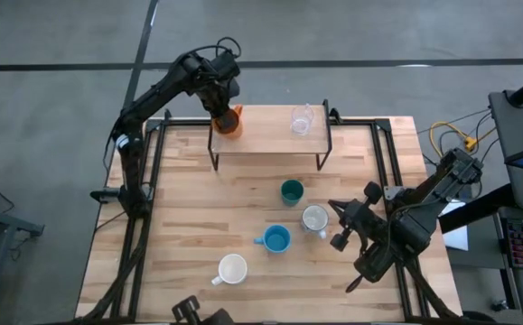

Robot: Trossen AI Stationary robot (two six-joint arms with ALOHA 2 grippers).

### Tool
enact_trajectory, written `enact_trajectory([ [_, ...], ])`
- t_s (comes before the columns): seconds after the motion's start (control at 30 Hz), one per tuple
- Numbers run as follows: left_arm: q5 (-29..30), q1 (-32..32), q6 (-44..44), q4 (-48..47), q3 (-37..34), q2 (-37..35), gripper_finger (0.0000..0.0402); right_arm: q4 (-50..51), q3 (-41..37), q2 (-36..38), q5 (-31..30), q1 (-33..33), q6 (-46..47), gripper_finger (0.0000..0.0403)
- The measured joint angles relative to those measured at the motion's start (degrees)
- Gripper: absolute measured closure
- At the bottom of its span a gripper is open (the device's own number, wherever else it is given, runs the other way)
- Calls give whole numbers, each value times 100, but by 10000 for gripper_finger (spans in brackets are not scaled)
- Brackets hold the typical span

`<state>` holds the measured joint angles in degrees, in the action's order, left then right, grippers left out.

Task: Stack small to large cups/mugs on shelf
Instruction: Put the orange mug on the shelf

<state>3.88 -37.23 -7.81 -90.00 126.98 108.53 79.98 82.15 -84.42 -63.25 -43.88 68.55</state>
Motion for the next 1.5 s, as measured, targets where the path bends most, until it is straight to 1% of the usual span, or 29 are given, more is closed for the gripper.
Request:
enact_trajectory([
  [0.43,11,-108,1,2,-125,159,400,-63,0,0,81,0,0,394],
  [0.67,-93,-256,36,52,-427,102,400,-93,1,0,125,0,24,394],
  [0.93,-75,-247,12,-7,-373,105,400,-100,2,0,195,2,27,394],
  [1.17,11,-246,-20,-27,-342,128,369,-107,2,0,197,2,26,394],
  [1.5,12,-244,-120,184,-328,108,361,-111,2,-2,221,2,-2,394],
])
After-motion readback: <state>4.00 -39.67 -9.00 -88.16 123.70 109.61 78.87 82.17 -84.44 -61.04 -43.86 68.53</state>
